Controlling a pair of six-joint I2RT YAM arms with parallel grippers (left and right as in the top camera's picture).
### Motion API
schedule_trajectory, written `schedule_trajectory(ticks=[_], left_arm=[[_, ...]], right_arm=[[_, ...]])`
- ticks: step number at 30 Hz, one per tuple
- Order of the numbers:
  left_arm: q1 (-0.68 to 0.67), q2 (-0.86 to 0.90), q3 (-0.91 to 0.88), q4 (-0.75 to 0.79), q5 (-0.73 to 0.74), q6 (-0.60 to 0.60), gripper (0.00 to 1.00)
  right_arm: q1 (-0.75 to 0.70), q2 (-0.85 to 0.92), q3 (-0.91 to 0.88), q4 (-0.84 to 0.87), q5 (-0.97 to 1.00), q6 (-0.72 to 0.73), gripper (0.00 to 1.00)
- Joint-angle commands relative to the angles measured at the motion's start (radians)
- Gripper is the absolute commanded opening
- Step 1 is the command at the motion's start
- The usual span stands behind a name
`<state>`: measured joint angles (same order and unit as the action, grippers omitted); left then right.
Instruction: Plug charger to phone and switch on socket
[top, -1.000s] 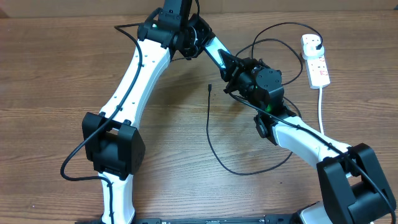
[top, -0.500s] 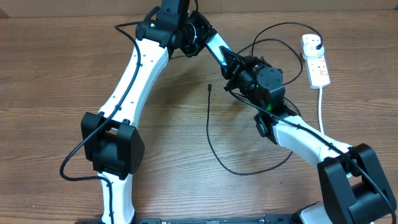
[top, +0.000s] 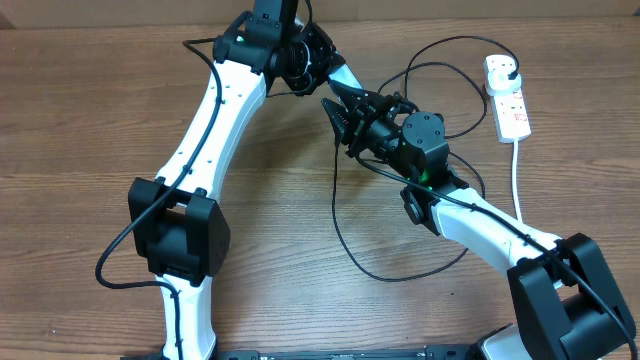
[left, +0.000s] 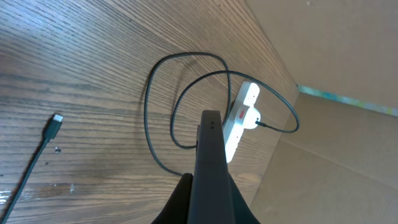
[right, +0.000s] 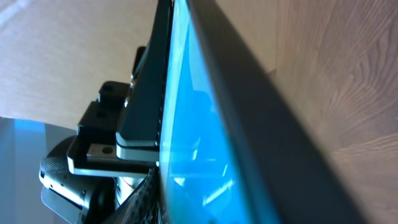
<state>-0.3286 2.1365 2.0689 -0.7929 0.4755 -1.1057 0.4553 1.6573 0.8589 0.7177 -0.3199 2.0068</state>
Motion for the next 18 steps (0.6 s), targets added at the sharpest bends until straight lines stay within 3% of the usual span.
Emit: schedule_trajectory(ticks=[1,6,12,18], left_arm=[[0.011,0.002,0.008,-0.006,0.047,0.029,0.04],[0.06,0.002,0.008,-0.038,0.079,0.057,0.04],[0.15,0.002,0.008,-0.087,0.154,0.166,0.04],[0.245,0.002,0.008,-0.201,0.191,0.242,0.04]], right_arm=[[0.019,-0.023,0.03,0.003,-0.037,-0.045,0.31],[-0.009,-0.023,0.03,-0.046,-0.032,-0.14,0.33],[-0.082,-0.023,0.03,-0.106,0.031,-0.46,0.42],[-0.153,-0.023,0.03,-0.262,0.003,-0.689,0.53]])
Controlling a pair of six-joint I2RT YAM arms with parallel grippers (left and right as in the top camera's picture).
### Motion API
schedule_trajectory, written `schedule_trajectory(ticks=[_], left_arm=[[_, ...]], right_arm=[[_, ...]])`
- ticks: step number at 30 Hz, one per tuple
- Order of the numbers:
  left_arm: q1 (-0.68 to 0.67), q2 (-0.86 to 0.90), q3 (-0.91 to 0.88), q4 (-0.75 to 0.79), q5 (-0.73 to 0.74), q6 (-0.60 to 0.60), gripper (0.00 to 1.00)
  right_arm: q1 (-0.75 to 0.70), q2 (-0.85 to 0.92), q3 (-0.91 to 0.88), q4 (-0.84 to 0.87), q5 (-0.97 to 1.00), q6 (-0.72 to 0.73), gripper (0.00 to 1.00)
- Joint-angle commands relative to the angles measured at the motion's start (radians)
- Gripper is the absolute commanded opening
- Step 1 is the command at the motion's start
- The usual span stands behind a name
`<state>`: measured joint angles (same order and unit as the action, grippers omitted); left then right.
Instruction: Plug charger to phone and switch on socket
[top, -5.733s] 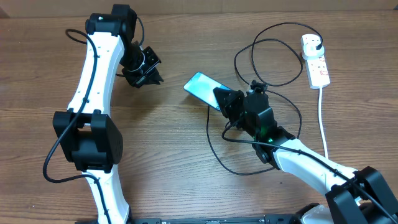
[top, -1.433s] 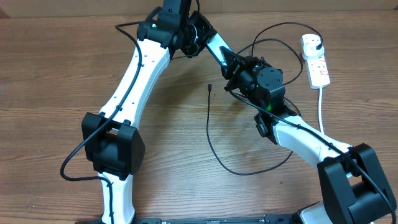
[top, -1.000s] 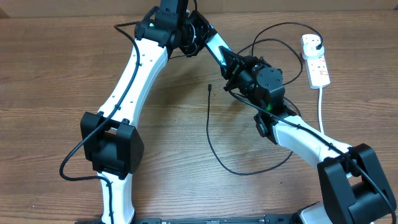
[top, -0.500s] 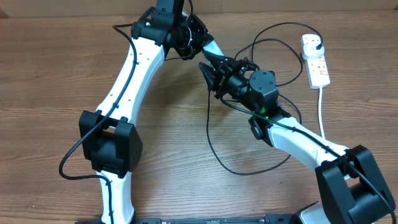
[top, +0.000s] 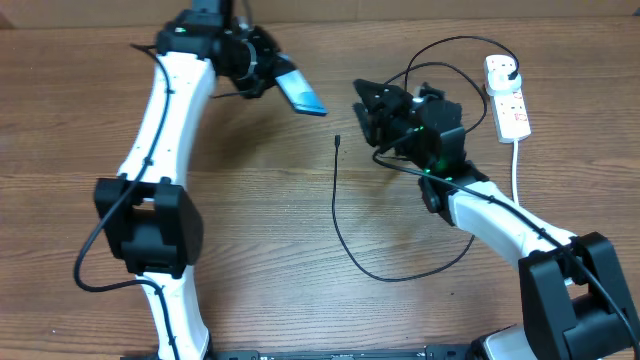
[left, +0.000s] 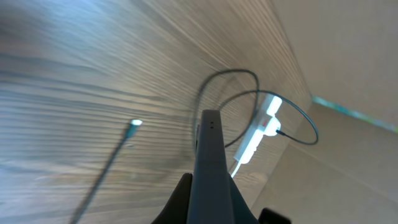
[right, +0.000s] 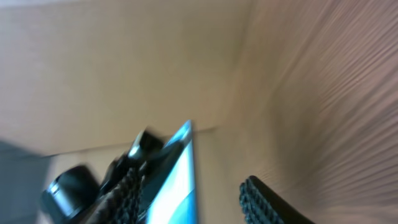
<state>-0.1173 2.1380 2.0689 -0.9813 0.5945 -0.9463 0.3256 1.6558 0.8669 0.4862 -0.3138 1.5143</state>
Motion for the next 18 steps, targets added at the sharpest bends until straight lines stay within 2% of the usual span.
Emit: schedule_trajectory(ticks=[1,5,9,15,18], left_arm=[[0.045,0.0,0.008,-0.023,0.095,0.107,0.04],[0.082,0.0,0.008,-0.07,0.205,0.221,0.04],[0.099,0.0,0.008,-0.119,0.345,0.36,0.04],[0.117,0.0,0.008,-0.153,0.549,0.53,0.04],[0.133,0.0,0.008,-0.186,0.59,0.546,0.04]], right_arm=[[-0.029,-0.022,0.022,-0.063,-0.003,-0.238,0.54],[-0.04,-0.022,0.023,-0.208,-0.008,-0.454,0.56],[-0.036,-0.022,0.065,-0.424,-0.022,-0.622,0.55],[-0.02,-0.022,0.275,-0.851,0.042,-0.849,0.56],[-0.005,-0.021,0.406,-1.037,0.114,-0.934,0.56]])
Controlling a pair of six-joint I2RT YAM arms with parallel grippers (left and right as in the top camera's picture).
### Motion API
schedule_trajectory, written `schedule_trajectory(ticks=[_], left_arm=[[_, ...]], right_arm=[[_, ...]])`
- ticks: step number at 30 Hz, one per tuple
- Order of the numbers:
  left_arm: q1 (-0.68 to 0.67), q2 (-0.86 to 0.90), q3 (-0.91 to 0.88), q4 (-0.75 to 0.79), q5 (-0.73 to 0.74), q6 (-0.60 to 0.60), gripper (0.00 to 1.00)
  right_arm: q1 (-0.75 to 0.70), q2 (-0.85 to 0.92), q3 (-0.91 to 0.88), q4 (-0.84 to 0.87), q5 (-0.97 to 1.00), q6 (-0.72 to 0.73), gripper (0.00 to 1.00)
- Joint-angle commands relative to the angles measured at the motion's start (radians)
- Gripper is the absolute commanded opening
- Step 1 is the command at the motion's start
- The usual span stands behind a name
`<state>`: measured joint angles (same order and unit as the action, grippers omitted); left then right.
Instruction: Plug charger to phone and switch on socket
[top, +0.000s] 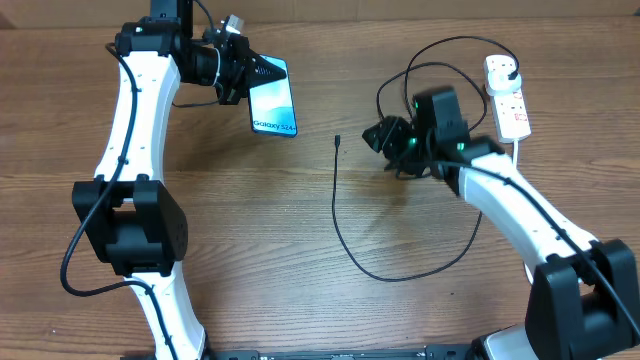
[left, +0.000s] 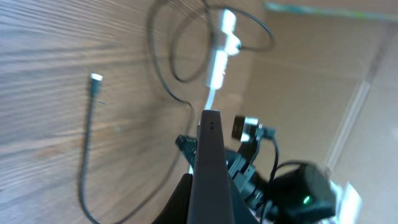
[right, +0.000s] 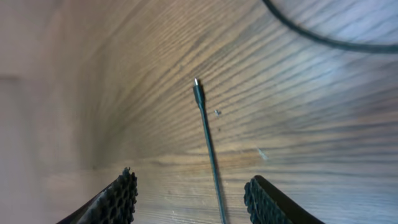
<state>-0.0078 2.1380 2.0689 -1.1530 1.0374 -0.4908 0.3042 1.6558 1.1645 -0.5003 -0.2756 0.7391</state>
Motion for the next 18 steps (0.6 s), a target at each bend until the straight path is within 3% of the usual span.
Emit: schedule_trajectory(ticks=[1,5,14,16,18], left_arm=[[0.032,0.0,0.008,-0.024,0.146,0.089,0.04],[0.078,0.0,0.008,-0.029,0.146,0.068,0.04],[0.202,0.0,0.008,0.027,0.119,-0.16,0.04],[0.214,0.0,0.008,0.031,0.094,-0.164,0.04],[0.221,0.0,0.008,0.027,0.06,-0.159,0.04]], right_arm=[[0.023,-0.018,0.149,-0.098,0.099,-0.178,0.56],[0.045,0.008,0.246,-0.195,0.134,-0.23,0.56],[0.118,0.254,0.481,-0.329,0.145,-0.356,0.57],[0.129,0.304,0.516,-0.338,0.145,-0.381,0.62],[0.134,0.346,0.526,-0.332,0.145,-0.401,0.75]])
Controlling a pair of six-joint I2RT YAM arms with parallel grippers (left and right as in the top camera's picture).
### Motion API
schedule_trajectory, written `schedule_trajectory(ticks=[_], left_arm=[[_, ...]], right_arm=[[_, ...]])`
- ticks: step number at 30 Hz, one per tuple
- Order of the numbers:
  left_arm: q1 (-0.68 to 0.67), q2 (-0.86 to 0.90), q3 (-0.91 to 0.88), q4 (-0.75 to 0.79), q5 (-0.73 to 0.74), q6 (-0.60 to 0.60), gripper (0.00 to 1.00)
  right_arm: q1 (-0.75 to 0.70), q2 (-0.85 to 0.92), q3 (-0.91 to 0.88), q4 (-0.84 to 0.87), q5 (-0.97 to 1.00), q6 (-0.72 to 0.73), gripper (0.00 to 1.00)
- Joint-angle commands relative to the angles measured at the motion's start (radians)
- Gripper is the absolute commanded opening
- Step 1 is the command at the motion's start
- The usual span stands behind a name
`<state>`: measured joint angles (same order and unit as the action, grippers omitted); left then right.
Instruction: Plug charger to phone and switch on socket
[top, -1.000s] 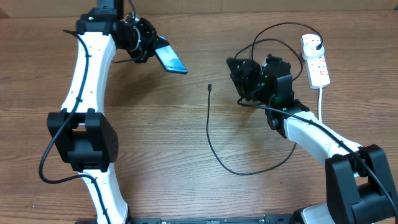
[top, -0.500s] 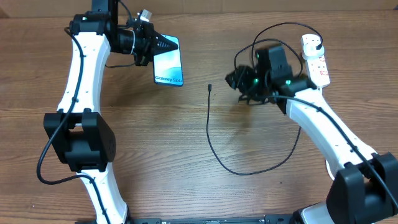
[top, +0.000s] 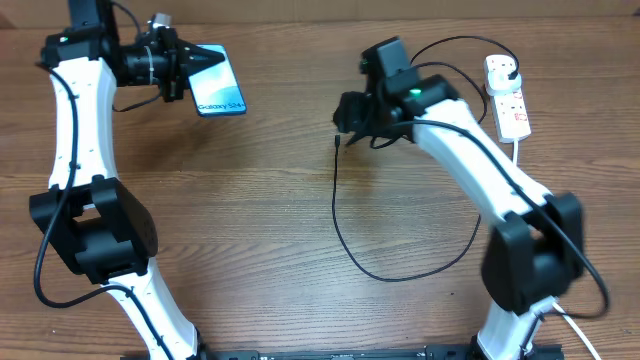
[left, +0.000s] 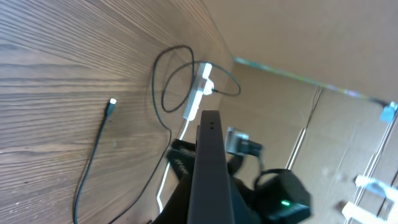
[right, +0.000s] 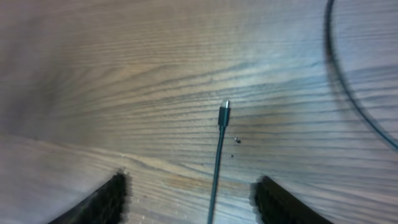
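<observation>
My left gripper is shut on the phone, held above the table at the far left with its blue screen up; in the left wrist view the phone shows edge-on. The black charger cable lies on the table, its plug tip free. My right gripper stands open just above that plug tip, the cable running between its fingertips. The white socket strip lies at the far right with the charger plugged in.
The cable loops across the middle and right of the wooden table. A cardboard wall stands behind the table. The right arm reaches across above the cable's loops near the socket strip.
My left gripper has carried the phone further left. My right gripper has moved left from beside the cable loops and now stands over the plug tip, still open.
Both grippers met at the table's back middle, with the phone between them. Then the left gripper held the phone alone and the right gripper was open. The left has since moved leftward with the phone, and the right has come over the cable's plug tip.
</observation>
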<state>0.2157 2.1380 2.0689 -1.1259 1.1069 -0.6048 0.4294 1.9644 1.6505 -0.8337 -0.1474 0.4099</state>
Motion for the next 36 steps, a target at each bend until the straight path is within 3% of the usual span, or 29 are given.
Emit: schedule_trajectory(ticks=[1,8,14,20,36], left_arm=[[-0.002,0.0,0.007,-0.002,-0.026,-0.045,0.04],[-0.001,0.0,0.007,0.004,-0.06,-0.03,0.04],[-0.001,0.0,-0.01,0.0,-0.093,-0.016,0.04],[-0.002,0.0,-0.066,0.009,-0.095,-0.016,0.04],[-0.003,0.0,-0.112,0.034,-0.093,-0.017,0.04]], right_arm=[[0.008,0.051,0.04,0.002,0.017,-0.072,0.77],[0.008,0.119,0.036,0.041,0.017,-0.071,0.75],[0.011,0.124,-0.009,0.124,0.026,-0.071,0.49],[0.024,0.135,-0.03,0.171,0.068,-0.057,0.36],[0.035,0.207,-0.03,0.177,0.09,-0.018,0.31]])
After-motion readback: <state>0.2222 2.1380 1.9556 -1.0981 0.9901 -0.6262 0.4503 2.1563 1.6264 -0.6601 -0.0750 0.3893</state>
